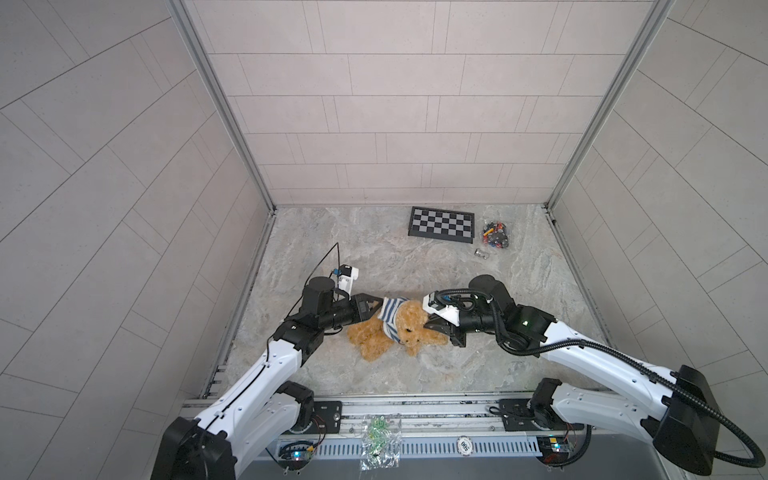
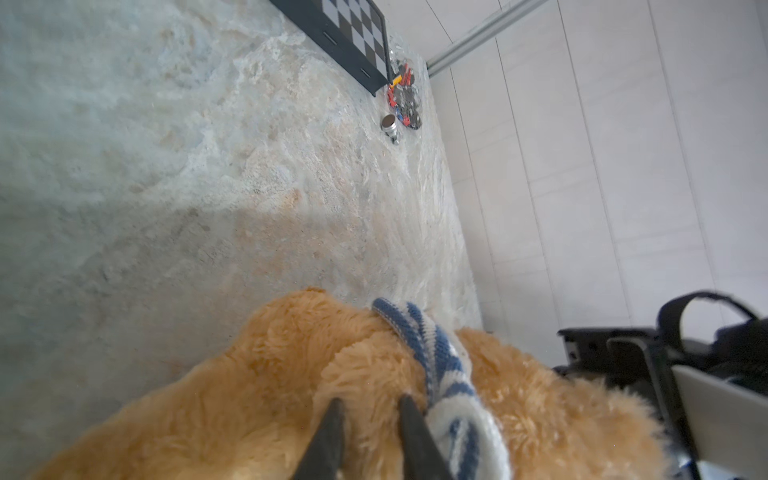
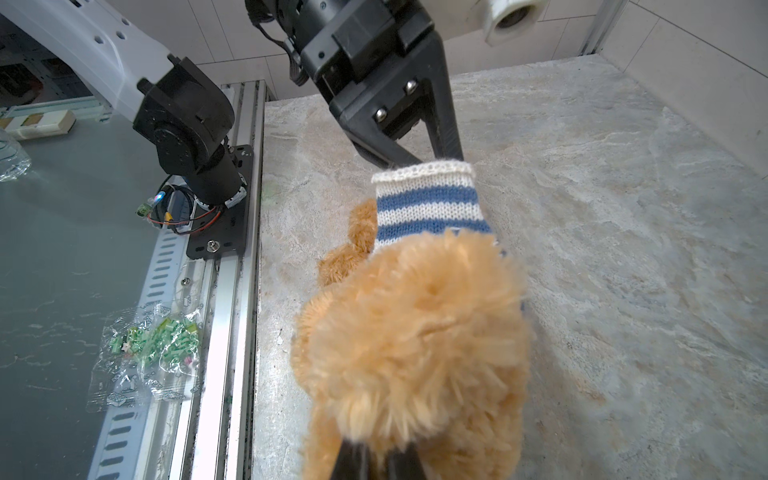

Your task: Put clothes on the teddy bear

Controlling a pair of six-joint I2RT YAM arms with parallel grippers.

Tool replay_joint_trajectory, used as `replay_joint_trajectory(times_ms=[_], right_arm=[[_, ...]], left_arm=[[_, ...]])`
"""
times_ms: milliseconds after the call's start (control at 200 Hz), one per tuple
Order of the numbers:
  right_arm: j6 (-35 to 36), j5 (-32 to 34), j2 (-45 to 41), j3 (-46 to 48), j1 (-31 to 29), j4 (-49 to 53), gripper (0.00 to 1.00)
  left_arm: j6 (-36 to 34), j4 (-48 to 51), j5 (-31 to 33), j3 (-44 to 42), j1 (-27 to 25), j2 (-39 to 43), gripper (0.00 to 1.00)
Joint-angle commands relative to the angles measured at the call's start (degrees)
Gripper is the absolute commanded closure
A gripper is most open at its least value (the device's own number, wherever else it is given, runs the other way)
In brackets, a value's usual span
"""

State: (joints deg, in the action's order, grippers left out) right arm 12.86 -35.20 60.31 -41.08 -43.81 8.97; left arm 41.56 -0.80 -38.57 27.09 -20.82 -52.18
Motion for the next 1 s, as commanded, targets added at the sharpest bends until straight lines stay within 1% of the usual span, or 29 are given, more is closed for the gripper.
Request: replay_joint_trajectory(times_ms=[0,65,120,150,160,175,185,195,215,280,340,461,641,816,871,881,906,996], right_arm=[[2.5,-0.2,-2.3,1.0,0.0,-3.5,1.00],[2.4,0.9,-2.9,1.7,0.0,-3.9,1.00],[2.4,1.8,-3.6,2.2,0.0,-4.2,1.00],[2.1,2.7,-3.9,2.4,0.0,-4.4,0.94],[1.9,3.3,-4.0,2.5,0.0,-4.4,0.91],[1.7,3.8,-4.1,2.5,0.0,-4.5,0.89],[1.4,4.4,-4.1,2.5,0.0,-4.4,0.85],[1.3,4.7,-4.2,2.5,0.0,-4.4,0.84],[0.5,5.9,-4.2,2.4,0.0,-4.4,0.78],[-1.0,8.2,-4.3,1.8,0.0,-3.6,0.66],[-2.2,9.4,-4.5,1.0,0.0,-2.9,0.59],[-4.1,12.5,-4.7,-0.9,0.0,-1.3,0.47],[-4.4,17.1,-4.1,-4.2,0.0,2.5,0.43],[-4.9,16.7,-0.9,-4.7,-0.4,1.0,0.40],[-5.2,16.9,0.2,-4.1,-0.5,0.1,0.39],[-5.1,16.9,0.4,-4.1,-0.6,0.0,0.39],[-5.3,16.9,0.9,-3.9,-0.7,-0.2,0.39],[-5.8,17.0,2.5,-3.3,-1.2,-1.0,0.38]], left_arm=[[0.0,-1.1,0.8,0.5,-0.4,1.7,0.93],[-0.3,0.0,1.2,1.3,-0.4,2.6,1.00],[-0.8,0.9,1.7,2.1,-0.4,3.2,1.00],[-0.9,1.3,2.0,2.6,-0.4,3.5,1.00],[-1.1,1.4,2.0,2.7,-0.4,3.5,1.00],[-1.1,1.5,2.1,3.0,-0.4,3.7,1.00],[-1.2,1.6,2.3,3.1,-0.4,3.7,1.00],[-1.3,1.7,2.3,3.4,-0.4,3.7,1.00],[-1.5,1.9,2.4,3.7,-0.4,3.8,1.00],[-2.5,2.7,2.9,5.2,-0.5,3.5,1.00],[-3.0,2.7,3.0,6.5,-0.6,2.9,1.00],[-3.8,2.6,3.1,8.8,-1.3,1.0,1.00],[-5.3,2.6,4.1,11.3,-4.0,-2.0,1.00],[-4.2,0.2,5.7,12.2,-7.4,-4.9,1.00],[-4.1,0.0,6.4,12.5,-7.5,-5.5,1.00],[-4.0,-0.1,6.6,12.6,-8.8,-5.6,1.00],[-4.0,0.1,6.9,12.8,-9.7,-6.0,1.00],[-4.0,0.2,7.6,13.2,-10.5,-6.7,1.00]])
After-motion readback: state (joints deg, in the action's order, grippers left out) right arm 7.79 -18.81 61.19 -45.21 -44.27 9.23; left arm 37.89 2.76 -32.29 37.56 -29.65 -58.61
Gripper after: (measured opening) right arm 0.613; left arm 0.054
